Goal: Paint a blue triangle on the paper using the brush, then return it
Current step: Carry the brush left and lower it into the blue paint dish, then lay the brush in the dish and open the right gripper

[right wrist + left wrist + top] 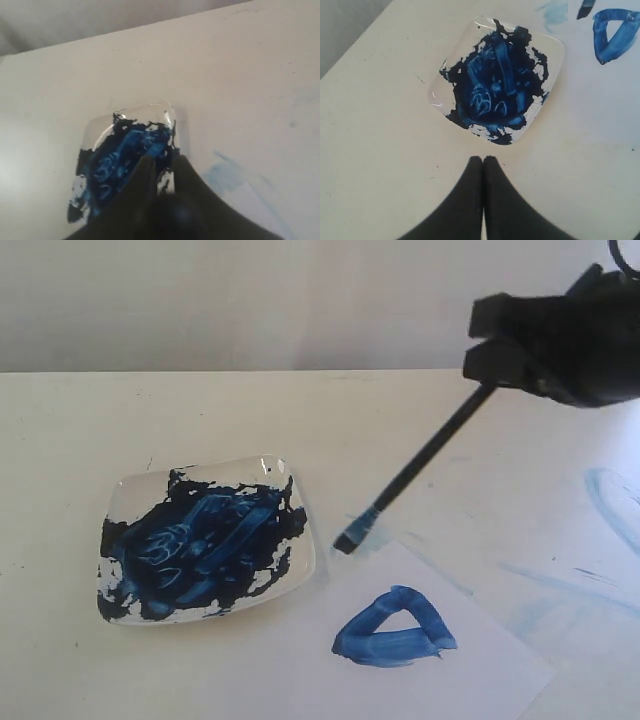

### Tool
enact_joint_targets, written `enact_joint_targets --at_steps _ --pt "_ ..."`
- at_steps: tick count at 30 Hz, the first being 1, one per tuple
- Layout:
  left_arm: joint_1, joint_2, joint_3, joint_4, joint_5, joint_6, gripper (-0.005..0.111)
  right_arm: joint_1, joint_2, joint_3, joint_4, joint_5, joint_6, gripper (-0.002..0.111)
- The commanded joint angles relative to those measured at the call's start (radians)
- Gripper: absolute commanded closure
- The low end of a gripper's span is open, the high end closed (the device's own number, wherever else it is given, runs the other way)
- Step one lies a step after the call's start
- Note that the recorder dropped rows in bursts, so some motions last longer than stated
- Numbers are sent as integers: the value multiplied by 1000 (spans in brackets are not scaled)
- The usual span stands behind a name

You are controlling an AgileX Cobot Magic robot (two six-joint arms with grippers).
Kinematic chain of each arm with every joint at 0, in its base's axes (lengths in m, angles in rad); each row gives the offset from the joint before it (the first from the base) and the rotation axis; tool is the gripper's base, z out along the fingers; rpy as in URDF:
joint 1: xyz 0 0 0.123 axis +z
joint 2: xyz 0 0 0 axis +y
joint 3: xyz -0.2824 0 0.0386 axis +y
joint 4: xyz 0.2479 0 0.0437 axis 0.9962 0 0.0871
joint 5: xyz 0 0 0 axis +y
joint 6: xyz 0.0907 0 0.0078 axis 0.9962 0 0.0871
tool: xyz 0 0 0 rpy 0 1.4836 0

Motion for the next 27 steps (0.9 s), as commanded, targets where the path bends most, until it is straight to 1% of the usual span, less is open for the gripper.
enact_joint_targets --at_steps 1,4,7,11,15,19,21,27 --pt "0 -82 84 -18 10 -9 107 -1 157 -118 202 28 -57 108" --pt "0 -121 201 12 -28 -9 107 -1 266 -181 387 62 -122 108" --pt "0 -143 304 106 -82 -9 107 -1 361 -220 583 69 -167 108" --pt "0 -152 407 203 -139 -9 107 -1 470 -234 739 67 -174 108" --pt "0 -152 501 227 -213 -15 107 11 555 -234 770 72 -180 108" --pt "-2 -167 580 238 -374 -101 107 48 630 -234 804 30 -180 108" --pt "-2 -180 603 238 -427 -110 107 65 661 -234 829 2 -180 108" --pt "-2 -240 646 238 -460 -110 107 81 749 -234 870 -3 -180 108"
